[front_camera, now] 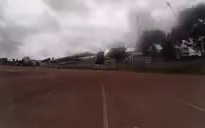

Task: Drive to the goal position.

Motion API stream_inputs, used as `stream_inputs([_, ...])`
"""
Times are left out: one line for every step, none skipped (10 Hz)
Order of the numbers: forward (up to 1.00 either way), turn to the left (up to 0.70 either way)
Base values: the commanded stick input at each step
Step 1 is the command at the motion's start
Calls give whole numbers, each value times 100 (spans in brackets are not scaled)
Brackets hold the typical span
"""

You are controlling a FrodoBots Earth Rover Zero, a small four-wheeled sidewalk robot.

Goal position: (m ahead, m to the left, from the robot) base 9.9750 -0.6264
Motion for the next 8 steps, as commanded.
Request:
stream_inputs([67, 0])
stream_inputs([67, 0])
stream_inputs([67, 0])
stream_inputs([67, 0])
stream_inputs([67, 0])
stream_inputs([67, 0])
stream_inputs([67, 0])
stream_inputs([68, 0])
